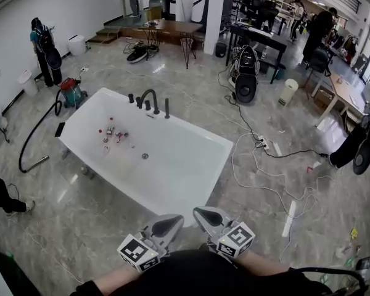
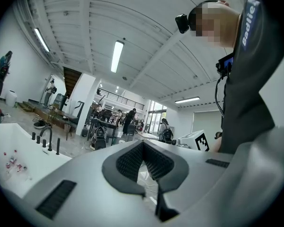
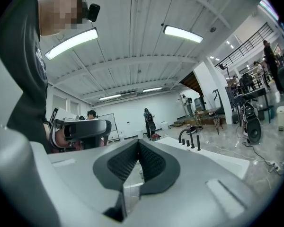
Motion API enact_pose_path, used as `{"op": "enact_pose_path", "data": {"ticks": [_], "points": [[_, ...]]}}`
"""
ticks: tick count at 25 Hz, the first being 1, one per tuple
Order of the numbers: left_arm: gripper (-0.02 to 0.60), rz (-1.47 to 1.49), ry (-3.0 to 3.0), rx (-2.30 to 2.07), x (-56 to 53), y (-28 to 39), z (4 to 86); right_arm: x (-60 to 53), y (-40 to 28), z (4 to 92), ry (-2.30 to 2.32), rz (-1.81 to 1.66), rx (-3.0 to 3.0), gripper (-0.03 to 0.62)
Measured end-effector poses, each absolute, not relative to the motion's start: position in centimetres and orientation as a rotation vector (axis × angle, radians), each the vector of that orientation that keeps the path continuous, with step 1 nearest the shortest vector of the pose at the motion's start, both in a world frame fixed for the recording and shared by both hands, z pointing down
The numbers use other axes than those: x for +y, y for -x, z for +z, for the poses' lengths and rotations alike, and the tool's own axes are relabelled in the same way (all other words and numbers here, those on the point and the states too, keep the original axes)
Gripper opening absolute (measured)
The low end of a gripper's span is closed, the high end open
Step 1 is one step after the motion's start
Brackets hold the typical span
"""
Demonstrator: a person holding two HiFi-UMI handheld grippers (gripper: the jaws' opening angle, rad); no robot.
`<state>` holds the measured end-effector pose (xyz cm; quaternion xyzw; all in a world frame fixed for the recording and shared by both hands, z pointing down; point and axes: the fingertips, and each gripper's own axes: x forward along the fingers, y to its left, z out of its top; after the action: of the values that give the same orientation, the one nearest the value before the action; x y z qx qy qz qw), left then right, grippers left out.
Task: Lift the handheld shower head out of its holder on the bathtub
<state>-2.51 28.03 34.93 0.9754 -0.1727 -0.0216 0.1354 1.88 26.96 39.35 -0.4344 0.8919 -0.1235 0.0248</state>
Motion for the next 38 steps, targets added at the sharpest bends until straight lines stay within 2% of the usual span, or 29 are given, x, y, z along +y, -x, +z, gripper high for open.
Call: {"op": "enact_pose_path", "data": {"ticks": [15,21,38], "points": [[0.0,-0.112,-2.796,-0.74,27.1,-2.3,34.7,26.1,-8.6,39.6,1.209,-0.368,2.816,0.002],[0.0,-0.1,-2.785,-0.756,25.4,-2.7,35.5,23.9,-9.3,40.6,1.193,-0.4,2.816,0.002],[0.0,-0.111,-2.855,-0.583,5.2,3.0,36.1,3.6,-5.4,41.3,1.459,-0.387,2.697,0.002]]}}
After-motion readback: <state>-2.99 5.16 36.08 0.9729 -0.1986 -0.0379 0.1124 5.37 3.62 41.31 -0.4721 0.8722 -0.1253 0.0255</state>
